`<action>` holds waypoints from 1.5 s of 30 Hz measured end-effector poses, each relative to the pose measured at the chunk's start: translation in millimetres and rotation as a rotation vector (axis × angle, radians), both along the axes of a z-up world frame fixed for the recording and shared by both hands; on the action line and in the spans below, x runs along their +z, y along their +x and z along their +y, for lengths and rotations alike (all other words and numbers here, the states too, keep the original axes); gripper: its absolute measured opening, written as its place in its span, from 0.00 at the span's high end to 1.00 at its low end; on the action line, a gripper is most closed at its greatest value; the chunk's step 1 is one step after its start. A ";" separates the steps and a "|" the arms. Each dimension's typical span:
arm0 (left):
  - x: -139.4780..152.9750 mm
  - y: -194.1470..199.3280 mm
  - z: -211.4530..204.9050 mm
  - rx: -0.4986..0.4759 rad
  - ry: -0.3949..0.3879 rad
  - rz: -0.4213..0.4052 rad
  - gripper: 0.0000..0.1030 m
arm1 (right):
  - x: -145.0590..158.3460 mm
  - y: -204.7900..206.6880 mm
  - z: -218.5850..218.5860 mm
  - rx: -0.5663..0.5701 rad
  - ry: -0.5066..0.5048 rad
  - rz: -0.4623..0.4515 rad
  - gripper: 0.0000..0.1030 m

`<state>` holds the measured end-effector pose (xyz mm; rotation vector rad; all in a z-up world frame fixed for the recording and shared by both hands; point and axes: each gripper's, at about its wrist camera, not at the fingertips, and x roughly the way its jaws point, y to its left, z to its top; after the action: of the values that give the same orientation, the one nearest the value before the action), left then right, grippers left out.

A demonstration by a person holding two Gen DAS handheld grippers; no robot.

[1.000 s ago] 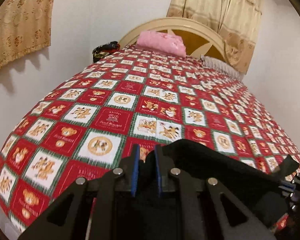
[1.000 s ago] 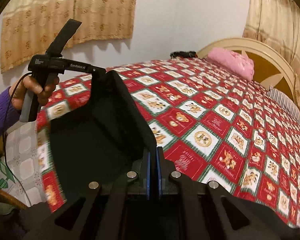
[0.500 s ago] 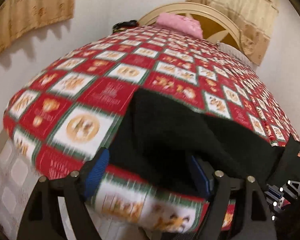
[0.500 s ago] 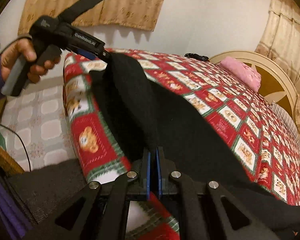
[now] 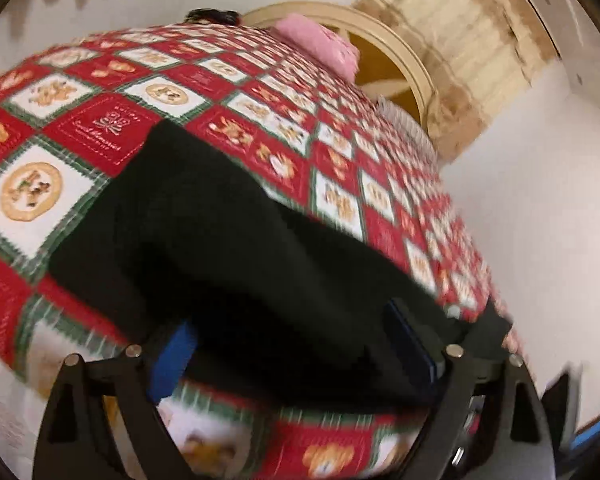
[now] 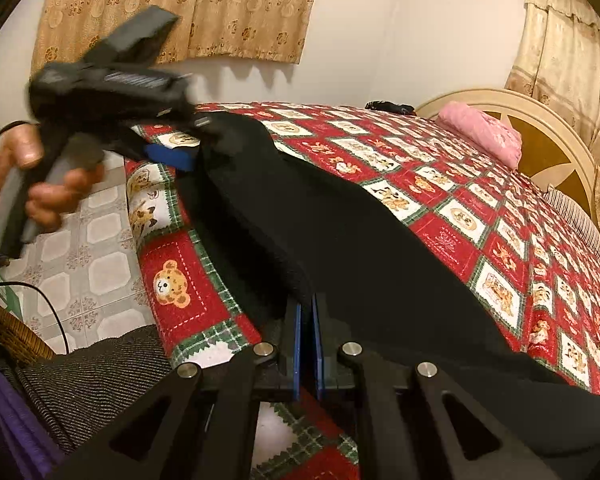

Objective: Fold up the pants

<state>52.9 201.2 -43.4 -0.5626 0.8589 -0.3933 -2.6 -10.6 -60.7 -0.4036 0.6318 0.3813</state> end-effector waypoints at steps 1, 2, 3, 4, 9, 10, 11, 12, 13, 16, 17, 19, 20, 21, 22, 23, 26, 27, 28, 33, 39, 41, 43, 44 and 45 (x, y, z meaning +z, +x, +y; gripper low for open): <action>-0.5 6.0 5.0 0.044 -0.026 -0.004 0.10 | -1.7 -1.6 0.2 -0.001 0.001 0.004 0.95; -1.9 6.2 11.1 0.091 -0.029 -0.009 0.10 | -4.1 -3.3 0.6 -0.002 0.000 0.010 0.95; -2.3 8.0 17.0 0.138 -0.029 -0.014 0.12 | -5.7 -3.9 0.2 -0.004 -0.002 0.012 0.95; -3.1 10.0 25.6 0.195 -0.029 -0.010 0.14 | -8.5 -5.2 1.2 -0.004 -0.005 0.017 0.95; -4.4 11.3 53.9 0.310 -0.047 -0.016 0.63 | -8.4 -4.0 -0.9 0.000 0.006 0.023 0.95; -3.7 10.6 56.2 0.318 -0.034 -0.015 0.69 | -7.4 -2.7 -1.0 0.003 0.015 0.025 0.95; -1.7 9.5 56.6 0.321 -0.007 -0.023 0.70 | -6.7 -1.9 -1.4 0.004 0.017 0.025 0.95; 0.1 8.1 53.3 0.322 0.046 -0.035 0.71 | -6.6 -1.2 -1.4 0.004 0.017 0.024 0.95; 1.6 7.3 48.5 0.325 0.134 -0.044 0.71 | -6.8 -0.4 -1.0 0.006 0.018 0.026 0.95; -12.6 7.2 38.9 0.334 0.337 0.008 0.71 | -13.6 1.1 2.1 0.013 -0.003 0.036 0.95; -13.6 0.0 37.8 0.340 0.344 -0.012 0.71 | -17.2 1.0 3.4 0.015 -0.020 0.037 0.95; -9.0 -9.1 37.3 0.334 0.375 -0.013 0.71 | -20.6 -4.6 7.4 0.025 -0.060 0.018 0.95; -5.7 -16.3 37.4 0.337 0.386 -0.008 0.71 | -20.6 -7.1 7.9 0.031 -0.075 0.015 0.95; -4.9 -20.1 39.2 0.337 0.388 -0.012 0.71 | -20.2 -9.1 8.0 0.036 -0.086 0.015 0.95; -4.2 -22.9 39.7 0.335 0.396 -0.019 0.70 | -20.0 -10.9 7.2 0.039 -0.089 0.017 0.95; -4.9 -24.6 39.7 0.331 0.425 -0.027 0.70 | -19.8 -11.8 5.9 0.041 -0.087 0.020 0.95; -14.7 -15.9 43.5 0.360 0.491 0.008 0.48 | -20.5 -9.2 4.1 0.036 -0.069 0.024 0.95; -15.0 -14.6 46.7 0.381 0.482 0.018 0.40 | -21.5 -7.4 4.9 0.030 -0.065 0.018 0.95; -12.5 -16.3 52.7 0.400 0.450 0.013 0.40 | -22.0 -6.8 5.6 0.024 -0.061 0.008 0.94; 29.0 -33.3 38.9 0.468 0.586 -0.124 0.40 | -14.9 -6.6 4.8 -0.010 -0.019 0.041 0.79; 68.2 -22.0 24.3 0.420 0.507 -0.256 0.28 | 57.5 -18.5 -67.2 -0.163 0.361 -0.027 0.23; 62.1 -10.0 12.5 0.376 0.501 -0.244 0.25 | 81.4 -16.7 -108.7 -0.305 0.371 -0.123 0.21; 45.1 1.5 1.1 0.327 0.497 -0.200 0.25 | 101.7 -8.0 -159.2 -0.504 0.300 -0.168 0.22; 31.8 7.8 -4.3 0.304 0.499 -0.161 0.25 | 109.8 -0.4 -191.3 -0.620 0.280 -0.165 0.22; 22.4 11.6 -7.8 0.288 0.497 -0.138 0.25 | 114.2 4.2 -213.6 -0.687 0.288 -0.159 0.22</action>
<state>64.5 193.4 -21.1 -0.1885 0.6960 0.0492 1.6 -224.2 53.4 0.0711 0.5136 -0.2152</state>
